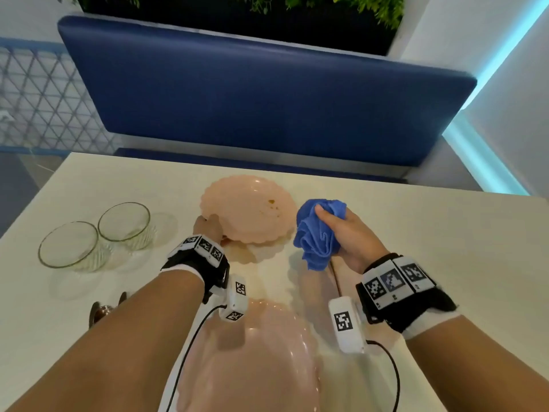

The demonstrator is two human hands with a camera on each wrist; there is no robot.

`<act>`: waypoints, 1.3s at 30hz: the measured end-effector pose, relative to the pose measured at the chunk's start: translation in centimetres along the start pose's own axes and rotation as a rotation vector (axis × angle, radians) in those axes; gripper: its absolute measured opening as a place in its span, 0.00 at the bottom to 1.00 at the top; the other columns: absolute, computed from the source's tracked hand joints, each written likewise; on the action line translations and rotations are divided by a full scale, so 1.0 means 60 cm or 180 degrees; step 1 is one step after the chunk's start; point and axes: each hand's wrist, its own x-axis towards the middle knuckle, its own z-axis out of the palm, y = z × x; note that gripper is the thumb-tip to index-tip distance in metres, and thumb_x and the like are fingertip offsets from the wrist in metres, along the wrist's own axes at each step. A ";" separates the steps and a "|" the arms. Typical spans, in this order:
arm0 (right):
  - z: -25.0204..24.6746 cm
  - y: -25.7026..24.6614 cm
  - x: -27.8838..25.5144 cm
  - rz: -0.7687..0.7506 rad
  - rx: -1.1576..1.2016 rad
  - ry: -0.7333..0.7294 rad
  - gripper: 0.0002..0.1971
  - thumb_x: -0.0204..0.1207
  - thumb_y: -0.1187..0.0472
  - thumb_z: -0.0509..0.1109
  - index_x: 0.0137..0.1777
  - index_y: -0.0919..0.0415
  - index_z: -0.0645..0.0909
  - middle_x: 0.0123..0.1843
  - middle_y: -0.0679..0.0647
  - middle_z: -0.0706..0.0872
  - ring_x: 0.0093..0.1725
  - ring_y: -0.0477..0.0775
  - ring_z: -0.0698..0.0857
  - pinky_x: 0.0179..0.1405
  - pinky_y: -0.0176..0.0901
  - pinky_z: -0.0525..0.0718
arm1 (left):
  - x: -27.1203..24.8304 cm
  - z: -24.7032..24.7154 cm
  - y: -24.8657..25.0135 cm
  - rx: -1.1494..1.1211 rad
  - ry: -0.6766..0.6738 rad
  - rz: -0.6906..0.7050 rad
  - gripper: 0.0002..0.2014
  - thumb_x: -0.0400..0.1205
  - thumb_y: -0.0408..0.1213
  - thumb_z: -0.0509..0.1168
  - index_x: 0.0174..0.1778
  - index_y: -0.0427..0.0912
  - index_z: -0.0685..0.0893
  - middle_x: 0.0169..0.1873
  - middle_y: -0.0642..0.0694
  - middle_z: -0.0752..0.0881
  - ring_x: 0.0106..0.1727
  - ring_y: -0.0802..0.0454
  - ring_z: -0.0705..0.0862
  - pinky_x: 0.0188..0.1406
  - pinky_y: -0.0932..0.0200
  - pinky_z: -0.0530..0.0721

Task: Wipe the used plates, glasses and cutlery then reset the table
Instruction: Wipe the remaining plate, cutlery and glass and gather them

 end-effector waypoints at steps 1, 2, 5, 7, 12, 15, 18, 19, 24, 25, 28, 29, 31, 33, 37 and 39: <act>-0.002 -0.005 0.006 -0.0058 -0.0065 0.0037 0.17 0.81 0.54 0.65 0.63 0.64 0.79 0.50 0.61 0.87 0.44 0.54 0.87 0.37 0.43 0.85 | -0.005 -0.005 -0.001 -0.0269 0.0086 0.0112 0.20 0.83 0.34 0.52 0.70 0.33 0.72 0.61 0.35 0.80 0.57 0.33 0.81 0.49 0.44 0.85; -0.001 -0.014 0.013 -0.0130 -0.0114 0.0098 0.17 0.81 0.54 0.65 0.64 0.63 0.79 0.51 0.60 0.88 0.45 0.54 0.88 0.36 0.41 0.85 | -0.004 -0.012 -0.002 -0.0406 0.0094 0.0223 0.19 0.82 0.34 0.51 0.68 0.35 0.73 0.58 0.36 0.81 0.54 0.34 0.81 0.46 0.43 0.86; 0.010 -0.044 0.037 -0.0570 -0.0679 0.0284 0.16 0.80 0.52 0.67 0.64 0.58 0.76 0.52 0.57 0.88 0.50 0.55 0.89 0.41 0.47 0.88 | -0.019 -0.034 -0.003 -0.0539 -0.0036 0.0516 0.20 0.79 0.36 0.52 0.66 0.36 0.74 0.60 0.29 0.80 0.51 0.39 0.81 0.42 0.38 0.89; 0.028 -0.067 0.054 -0.0917 -0.1028 0.0241 0.14 0.80 0.53 0.67 0.63 0.56 0.74 0.46 0.57 0.86 0.43 0.49 0.89 0.41 0.48 0.89 | -0.041 -0.046 0.006 -0.0695 -0.0234 0.0629 0.21 0.79 0.35 0.52 0.68 0.38 0.73 0.60 0.30 0.80 0.47 0.42 0.80 0.26 0.49 0.89; 0.093 -0.067 0.095 -0.1526 -0.3468 -0.0427 0.37 0.69 0.36 0.69 0.76 0.47 0.66 0.78 0.55 0.66 0.75 0.53 0.70 0.70 0.61 0.73 | -0.098 -0.069 0.019 -0.1225 -0.0544 0.0892 0.13 0.88 0.40 0.50 0.67 0.48 0.70 0.50 0.51 0.81 0.48 0.51 0.82 0.39 0.54 0.83; 0.121 -0.033 0.088 -0.1295 -0.4435 -0.0816 0.33 0.76 0.33 0.58 0.79 0.45 0.60 0.86 0.46 0.48 0.85 0.55 0.46 0.80 0.69 0.44 | -0.120 -0.089 0.024 -0.1600 -0.0395 0.1019 0.14 0.88 0.45 0.48 0.64 0.47 0.74 0.50 0.52 0.84 0.50 0.52 0.83 0.44 0.53 0.83; 0.127 0.001 0.054 -0.1602 -0.4066 -0.0710 0.27 0.80 0.41 0.51 0.75 0.53 0.68 0.82 0.51 0.62 0.83 0.57 0.56 0.80 0.64 0.49 | -0.135 -0.119 0.028 -0.1937 -0.0218 0.1022 0.17 0.88 0.45 0.51 0.66 0.45 0.77 0.58 0.48 0.85 0.55 0.48 0.84 0.52 0.48 0.85; 0.129 0.015 0.033 -0.1795 -0.3863 -0.0654 0.30 0.77 0.40 0.49 0.72 0.55 0.72 0.78 0.53 0.69 0.79 0.57 0.63 0.79 0.62 0.55 | -0.138 -0.129 0.026 -0.1992 -0.0218 0.1020 0.18 0.87 0.46 0.51 0.68 0.45 0.77 0.61 0.47 0.85 0.59 0.46 0.84 0.57 0.44 0.84; 0.186 0.097 -0.109 -0.1997 -0.2816 -0.0779 0.36 0.73 0.37 0.46 0.75 0.55 0.71 0.78 0.52 0.69 0.79 0.49 0.62 0.78 0.36 0.40 | -0.162 -0.153 0.019 -0.2034 -0.0395 0.1162 0.19 0.84 0.50 0.53 0.63 0.47 0.82 0.62 0.44 0.85 0.64 0.42 0.82 0.66 0.38 0.79; 0.211 0.100 -0.126 -0.2011 -0.2705 -0.0875 0.35 0.74 0.37 0.45 0.77 0.54 0.68 0.81 0.51 0.65 0.80 0.45 0.58 0.76 0.34 0.38 | -0.173 -0.150 0.017 -0.1827 -0.0416 0.1243 0.17 0.83 0.50 0.54 0.58 0.47 0.83 0.60 0.43 0.84 0.62 0.42 0.82 0.65 0.41 0.79; 0.270 0.074 -0.130 -0.2258 -0.2671 -0.0903 0.29 0.80 0.46 0.49 0.80 0.55 0.63 0.83 0.52 0.60 0.82 0.46 0.54 0.78 0.42 0.40 | -0.202 -0.144 0.003 -0.1410 -0.0563 0.1297 0.16 0.84 0.49 0.55 0.50 0.43 0.84 0.51 0.38 0.85 0.55 0.40 0.84 0.60 0.44 0.82; 0.275 0.058 -0.120 -0.2309 -0.2783 -0.0842 0.27 0.82 0.50 0.52 0.80 0.55 0.62 0.84 0.53 0.59 0.83 0.50 0.54 0.79 0.45 0.41 | -0.210 -0.148 -0.001 -0.1257 -0.0529 0.1403 0.17 0.84 0.48 0.55 0.48 0.45 0.86 0.51 0.40 0.88 0.55 0.42 0.85 0.63 0.43 0.82; 0.258 0.028 -0.092 -0.2213 -0.3177 -0.0676 0.25 0.84 0.56 0.55 0.81 0.53 0.59 0.85 0.52 0.55 0.83 0.54 0.55 0.80 0.56 0.49 | -0.224 -0.169 0.001 -0.1065 -0.0438 0.1584 0.17 0.85 0.47 0.54 0.42 0.52 0.89 0.46 0.48 0.90 0.54 0.48 0.87 0.62 0.45 0.82; 0.220 0.015 -0.076 -0.1836 -0.3641 -0.0446 0.25 0.86 0.55 0.55 0.82 0.51 0.57 0.85 0.49 0.52 0.83 0.53 0.54 0.77 0.61 0.52 | -0.235 -0.195 0.011 -0.1138 -0.0450 0.1722 0.18 0.86 0.46 0.53 0.43 0.54 0.88 0.47 0.51 0.90 0.53 0.51 0.87 0.60 0.48 0.83; 0.199 0.072 -0.151 -0.1518 -0.3407 -0.0399 0.28 0.83 0.47 0.54 0.81 0.52 0.58 0.85 0.50 0.52 0.84 0.48 0.49 0.81 0.60 0.48 | -0.253 -0.238 0.013 -0.1291 -0.0426 0.1827 0.16 0.87 0.47 0.52 0.47 0.53 0.86 0.49 0.53 0.90 0.54 0.54 0.86 0.55 0.55 0.84; 0.235 0.120 -0.217 -0.1528 -0.3036 -0.0616 0.24 0.85 0.50 0.53 0.80 0.49 0.61 0.83 0.43 0.51 0.81 0.40 0.46 0.83 0.53 0.41 | -0.252 -0.248 -0.003 -0.1332 -0.0405 0.1770 0.16 0.86 0.49 0.54 0.47 0.52 0.88 0.49 0.51 0.90 0.55 0.50 0.86 0.59 0.50 0.83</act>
